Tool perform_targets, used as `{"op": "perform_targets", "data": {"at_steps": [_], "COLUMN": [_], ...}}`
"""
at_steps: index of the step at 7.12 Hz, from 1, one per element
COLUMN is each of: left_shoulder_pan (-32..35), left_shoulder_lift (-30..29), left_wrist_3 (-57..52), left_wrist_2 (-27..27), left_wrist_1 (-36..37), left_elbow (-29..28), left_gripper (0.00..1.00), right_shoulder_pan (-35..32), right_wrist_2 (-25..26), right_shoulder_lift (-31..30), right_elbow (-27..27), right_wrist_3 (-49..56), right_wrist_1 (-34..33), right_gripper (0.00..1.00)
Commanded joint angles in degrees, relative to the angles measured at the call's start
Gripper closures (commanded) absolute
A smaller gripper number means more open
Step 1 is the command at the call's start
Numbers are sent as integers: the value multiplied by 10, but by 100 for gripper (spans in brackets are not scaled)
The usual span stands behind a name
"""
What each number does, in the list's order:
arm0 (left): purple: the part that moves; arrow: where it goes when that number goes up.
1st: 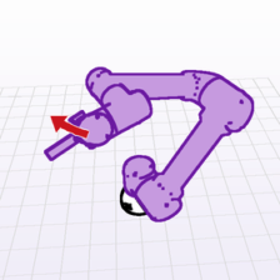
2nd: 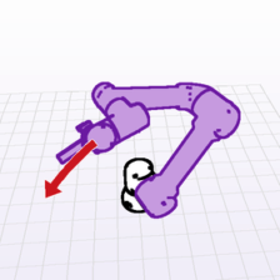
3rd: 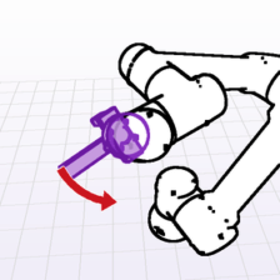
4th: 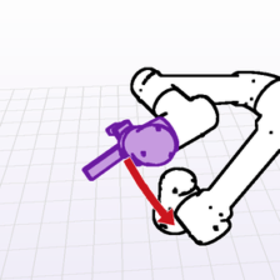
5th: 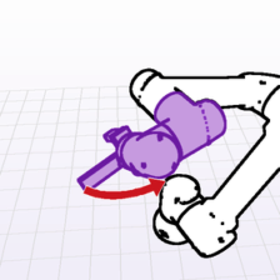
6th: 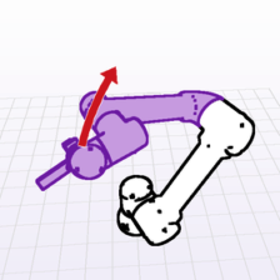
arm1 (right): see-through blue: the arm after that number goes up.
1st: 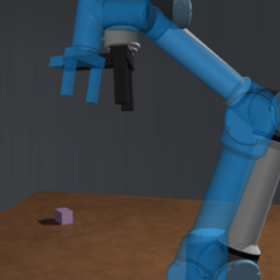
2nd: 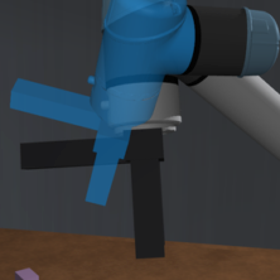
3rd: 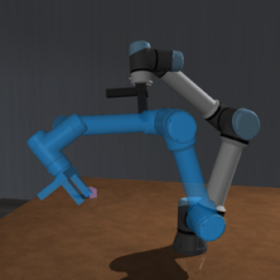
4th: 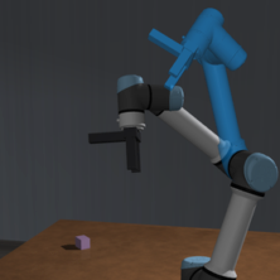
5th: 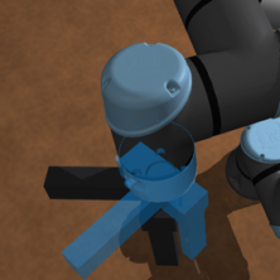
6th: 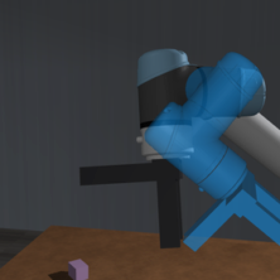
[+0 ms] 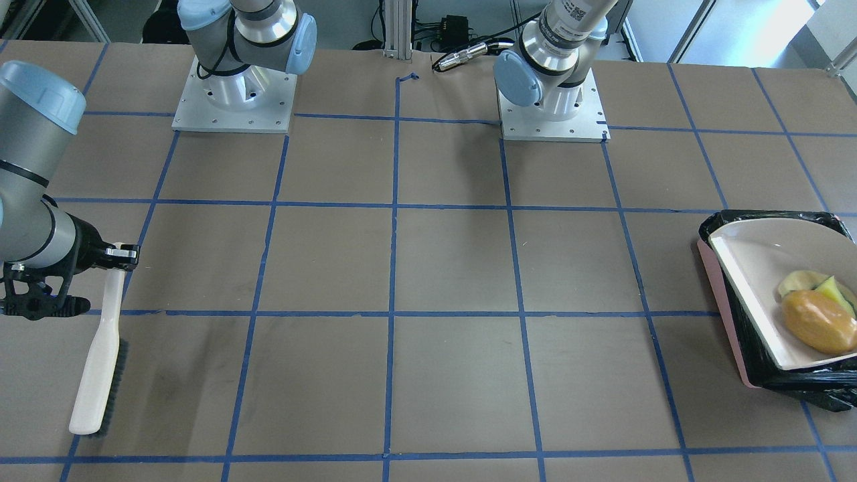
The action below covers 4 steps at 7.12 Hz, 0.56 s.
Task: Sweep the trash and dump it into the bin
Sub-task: 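Carry the dustpan over the black bin with the left gripper while the right withdraws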
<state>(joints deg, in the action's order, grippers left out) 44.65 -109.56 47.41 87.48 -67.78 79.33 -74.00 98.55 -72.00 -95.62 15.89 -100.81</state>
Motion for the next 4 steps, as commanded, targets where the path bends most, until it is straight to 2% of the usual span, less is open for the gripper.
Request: {"op": "perform_targets", "data": {"at_steps": [1, 2, 4], "left_shoulder_pan": [-54, -59, -60], "left_shoulder_lift": [-53, -75, -100], "left_wrist_3": [-94, -127, -196], "left_wrist_2": [-1, -2, -15], "left_wrist_1": [47, 97, 153], "left_elbow": [-33, -35, -43], "left_gripper": [100, 100, 100], "right_shoulder_pan": [29, 43, 45], "right_wrist_2": [-1, -8, -14], "right_shoulder_lift": [0, 2, 2], "right_elbow": [-33, -37, -51], "right_wrist_3": [66, 78, 79], "right_wrist_1": [-59, -60, -77], "right_gripper": [100, 100, 100]}}
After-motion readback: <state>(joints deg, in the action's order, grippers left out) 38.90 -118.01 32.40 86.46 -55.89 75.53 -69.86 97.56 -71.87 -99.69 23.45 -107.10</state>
